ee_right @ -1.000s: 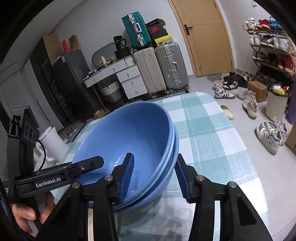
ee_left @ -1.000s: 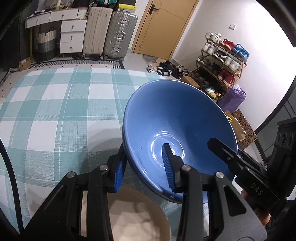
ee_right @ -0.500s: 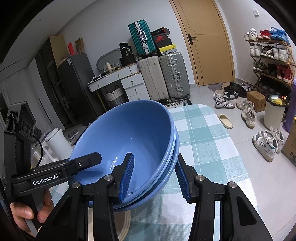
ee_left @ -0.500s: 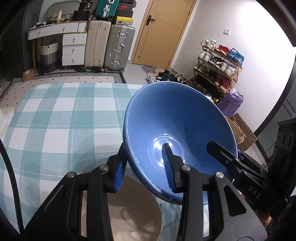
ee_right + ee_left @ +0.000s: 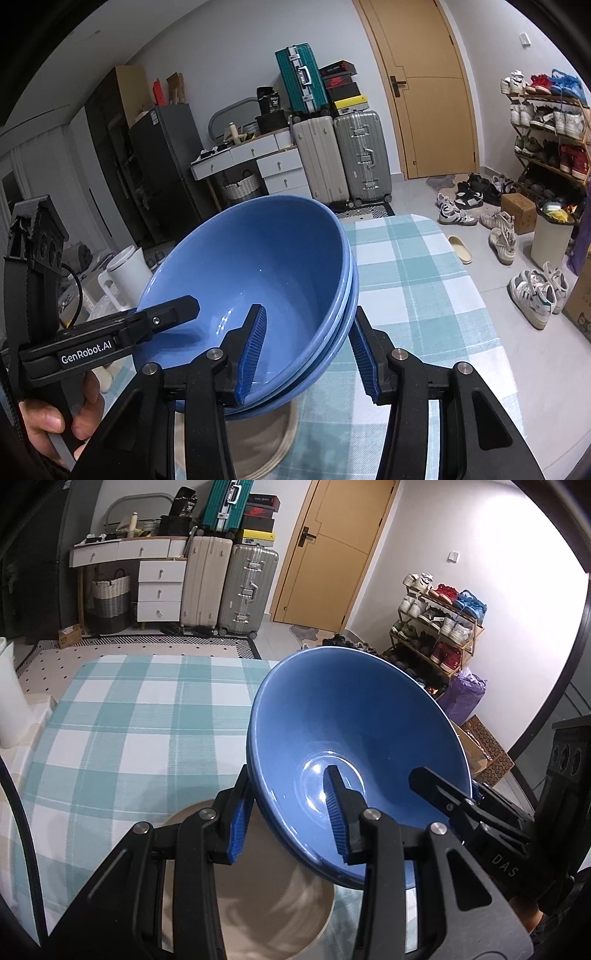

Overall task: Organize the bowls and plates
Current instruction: 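Carry the nested blue bowls with both tools over the stacked cream plates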

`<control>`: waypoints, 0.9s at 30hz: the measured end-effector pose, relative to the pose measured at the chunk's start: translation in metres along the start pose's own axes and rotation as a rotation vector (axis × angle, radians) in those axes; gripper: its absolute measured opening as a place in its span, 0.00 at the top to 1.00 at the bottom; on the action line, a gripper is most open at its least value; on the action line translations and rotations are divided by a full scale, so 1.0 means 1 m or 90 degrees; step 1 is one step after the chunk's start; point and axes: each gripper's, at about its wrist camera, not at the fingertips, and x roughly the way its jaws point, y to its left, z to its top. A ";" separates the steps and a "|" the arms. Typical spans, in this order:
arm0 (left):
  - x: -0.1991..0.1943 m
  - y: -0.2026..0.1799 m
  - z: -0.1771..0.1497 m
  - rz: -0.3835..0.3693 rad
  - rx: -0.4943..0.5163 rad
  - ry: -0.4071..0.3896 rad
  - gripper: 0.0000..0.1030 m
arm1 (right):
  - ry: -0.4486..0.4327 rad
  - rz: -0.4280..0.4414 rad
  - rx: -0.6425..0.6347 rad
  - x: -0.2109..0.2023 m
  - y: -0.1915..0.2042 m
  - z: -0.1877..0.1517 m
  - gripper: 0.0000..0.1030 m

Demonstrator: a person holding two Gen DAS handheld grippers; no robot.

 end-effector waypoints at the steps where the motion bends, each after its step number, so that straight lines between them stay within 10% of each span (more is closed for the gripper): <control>1: -0.006 0.002 -0.002 0.003 -0.001 -0.002 0.67 | 0.001 0.003 -0.001 0.000 0.004 -0.002 0.55; 27: -0.025 0.083 -0.052 0.067 -0.057 0.025 0.67 | 0.068 0.048 -0.041 0.056 0.067 -0.042 0.55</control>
